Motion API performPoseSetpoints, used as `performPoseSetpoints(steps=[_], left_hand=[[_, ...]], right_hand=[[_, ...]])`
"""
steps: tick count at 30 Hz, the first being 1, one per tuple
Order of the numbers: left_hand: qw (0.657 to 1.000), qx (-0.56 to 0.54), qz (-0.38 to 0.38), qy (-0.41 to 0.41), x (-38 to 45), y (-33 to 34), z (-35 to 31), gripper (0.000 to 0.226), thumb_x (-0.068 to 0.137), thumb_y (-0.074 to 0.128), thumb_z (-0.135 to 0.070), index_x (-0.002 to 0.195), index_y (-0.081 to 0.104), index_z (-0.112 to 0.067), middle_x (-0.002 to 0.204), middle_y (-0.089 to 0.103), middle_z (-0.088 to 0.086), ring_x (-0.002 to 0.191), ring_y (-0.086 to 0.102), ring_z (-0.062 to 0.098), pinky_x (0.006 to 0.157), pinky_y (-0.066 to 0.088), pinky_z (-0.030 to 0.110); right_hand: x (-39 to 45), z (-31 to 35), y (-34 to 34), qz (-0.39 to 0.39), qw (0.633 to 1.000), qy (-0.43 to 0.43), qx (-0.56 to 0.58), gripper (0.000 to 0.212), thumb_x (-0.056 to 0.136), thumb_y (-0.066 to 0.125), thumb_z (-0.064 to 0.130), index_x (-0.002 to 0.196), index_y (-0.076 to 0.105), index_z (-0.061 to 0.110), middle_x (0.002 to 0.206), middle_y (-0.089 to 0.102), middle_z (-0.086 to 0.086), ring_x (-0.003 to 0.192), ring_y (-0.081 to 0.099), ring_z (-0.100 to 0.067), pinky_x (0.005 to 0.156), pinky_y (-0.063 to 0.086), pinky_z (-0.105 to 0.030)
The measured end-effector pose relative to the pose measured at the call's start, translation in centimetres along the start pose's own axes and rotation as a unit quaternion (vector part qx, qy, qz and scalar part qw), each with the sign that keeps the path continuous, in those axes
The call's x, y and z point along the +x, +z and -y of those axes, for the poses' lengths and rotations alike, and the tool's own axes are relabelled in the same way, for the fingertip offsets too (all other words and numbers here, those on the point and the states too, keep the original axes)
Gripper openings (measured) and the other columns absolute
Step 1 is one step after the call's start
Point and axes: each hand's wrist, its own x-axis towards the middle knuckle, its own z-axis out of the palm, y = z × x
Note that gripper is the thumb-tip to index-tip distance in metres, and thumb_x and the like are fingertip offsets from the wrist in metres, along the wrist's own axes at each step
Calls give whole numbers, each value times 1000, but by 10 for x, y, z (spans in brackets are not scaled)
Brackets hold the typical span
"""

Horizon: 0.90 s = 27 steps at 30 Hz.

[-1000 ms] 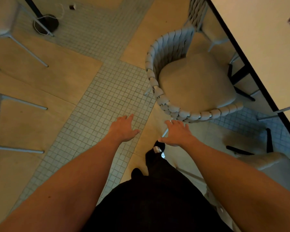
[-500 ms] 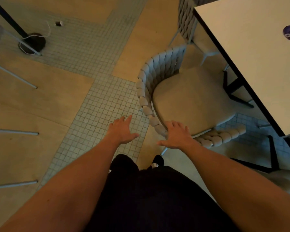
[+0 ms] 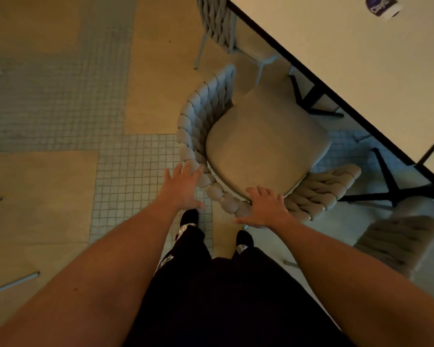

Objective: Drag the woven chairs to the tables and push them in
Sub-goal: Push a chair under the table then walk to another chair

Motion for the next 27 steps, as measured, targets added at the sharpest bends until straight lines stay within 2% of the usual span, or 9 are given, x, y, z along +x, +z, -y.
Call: performPoseSetpoints(steps=[7,10,13,15,17,19,21,23,27], left_hand=[[991,78,36,107,46,-15,29,119,71,77,-68,160,8,-30,165,10,13,153,0,35,119,-1,65],[977,143,40,154,66,-18,35,112,70,75,-70,158,16,-34,160,20,9,151,4,36,117,0,67],[957,213,47,191,83,-19,34,100,73,71,-70,155,25,-37,154,34,7,149,13,35,116,3,66],[947,241,52,206,90,-20,30,89,77,71,-66,151,35,-35,148,44,4,147,20,33,116,0,65],[940,251,39,228,96,-21,24,64,82,72,-53,139,52,-31,134,57,-2,139,37,28,118,-1,63],[935,255,36,244,98,-23,17,36,87,69,-34,122,61,-29,120,65,-5,126,52,23,122,6,58],[931,265,32,248,97,-26,13,21,89,64,-23,108,61,-31,114,68,-5,117,58,22,117,21,50],[928,274,23,252,93,-29,12,18,91,59,-18,103,61,-31,112,68,-3,113,60,22,108,31,45],[921,290,20,259,82,-24,15,25,93,53,-13,110,66,-28,115,67,-3,114,60,23,109,33,45]], right_hand=[[17,16,15,26,993,85,72,108,73,68,78,157,24,26,160,32,-7,147,28,-35,117,23,-58],[26,19,24,45,988,122,85,93,79,67,71,152,32,25,156,41,-7,143,36,-35,115,24,-58],[33,18,33,55,980,153,118,75,86,61,60,148,37,24,153,44,-8,141,39,-37,117,19,-63],[32,20,38,65,978,163,110,79,88,63,59,152,33,24,153,44,-9,143,35,-38,120,15,-63],[29,24,43,56,982,163,83,85,88,63,65,154,30,22,155,44,-8,146,32,-37,121,14,-60],[26,26,49,33,984,160,67,83,90,52,73,154,31,25,157,42,-8,147,30,-36,120,15,-58],[23,27,54,18,986,154,56,79,93,42,76,154,31,28,157,43,-9,147,30,-36,119,15,-58],[20,28,58,12,987,153,45,75,94,38,77,152,33,30,155,46,-9,146,32,-37,119,16,-57],[11,37,67,10,987,154,41,72,95,39,75,151,34,29,152,49,-10,144,36,-37,119,16,-57]])
